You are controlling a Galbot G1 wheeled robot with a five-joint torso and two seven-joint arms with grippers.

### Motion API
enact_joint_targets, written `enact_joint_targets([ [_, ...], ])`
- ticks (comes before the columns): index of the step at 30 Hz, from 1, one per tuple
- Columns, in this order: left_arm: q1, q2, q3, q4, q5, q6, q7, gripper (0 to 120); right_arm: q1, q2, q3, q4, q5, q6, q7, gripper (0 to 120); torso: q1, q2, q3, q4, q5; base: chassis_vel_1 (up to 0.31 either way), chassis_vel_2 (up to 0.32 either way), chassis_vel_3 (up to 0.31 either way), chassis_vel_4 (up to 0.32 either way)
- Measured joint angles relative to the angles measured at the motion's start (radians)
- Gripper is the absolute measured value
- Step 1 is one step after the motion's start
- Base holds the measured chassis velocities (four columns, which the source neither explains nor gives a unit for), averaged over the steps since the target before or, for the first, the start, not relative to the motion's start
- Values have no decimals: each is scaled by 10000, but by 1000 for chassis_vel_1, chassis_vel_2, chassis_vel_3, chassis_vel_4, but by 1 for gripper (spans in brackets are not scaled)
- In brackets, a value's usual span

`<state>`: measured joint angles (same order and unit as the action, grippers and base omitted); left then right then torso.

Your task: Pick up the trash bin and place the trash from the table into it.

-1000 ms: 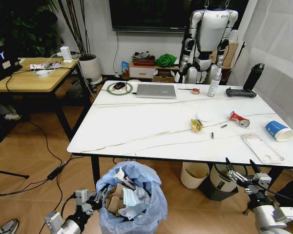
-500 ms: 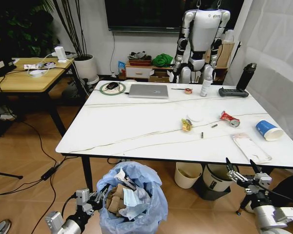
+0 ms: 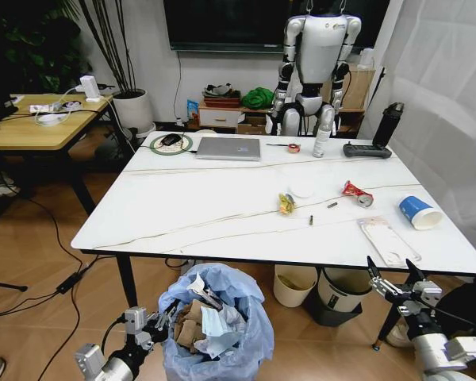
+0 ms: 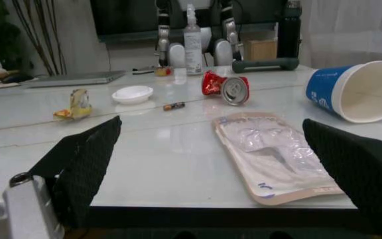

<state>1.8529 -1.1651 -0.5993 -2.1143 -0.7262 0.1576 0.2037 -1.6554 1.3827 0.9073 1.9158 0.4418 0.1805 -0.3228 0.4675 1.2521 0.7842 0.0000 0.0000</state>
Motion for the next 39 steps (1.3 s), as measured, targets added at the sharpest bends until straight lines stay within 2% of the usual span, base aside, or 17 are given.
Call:
enact_joint_targets([
  [18,80,-173,-5,2,110,4,-6,1,175,-135,-142,-202,-6,204,-5,100,-1,0,0,1,0,-87,-89,94,84],
  [27,202,-280,-82,7,188,2,-3,1,494,-513,-681,30,34,670,392,100,0,0,0,1,2,-30,-43,27,38],
  [31,321,-312,-236,-24,192,-2,-4,1,595,-880,-993,494,53,416,1027,100,-1,0,0,1,-1,0,0,0,0],
  [33,404,-357,-380,-64,195,-15,-4,1,689,-1329,-1442,881,-249,136,2290,100,-1,0,1,0,0,0,0,0,0],
  [35,493,-422,-509,-131,211,-24,6,1,867,-1905,-1870,1345,-212,-543,3158,100,-2,0,0,0,-1,0,0,0,0],
  [38,653,-528,-712,-257,331,-61,29,1,1438,-2777,-2190,1783,335,-2023,3019,100,-1,0,0,0,-2,0,0,0,0],
  [39,653,-528,-712,-257,331,-61,29,1,1438,-2777,-2190,1783,335,-2023,3019,100,-1,0,0,0,-2,0,0,0,0],
])
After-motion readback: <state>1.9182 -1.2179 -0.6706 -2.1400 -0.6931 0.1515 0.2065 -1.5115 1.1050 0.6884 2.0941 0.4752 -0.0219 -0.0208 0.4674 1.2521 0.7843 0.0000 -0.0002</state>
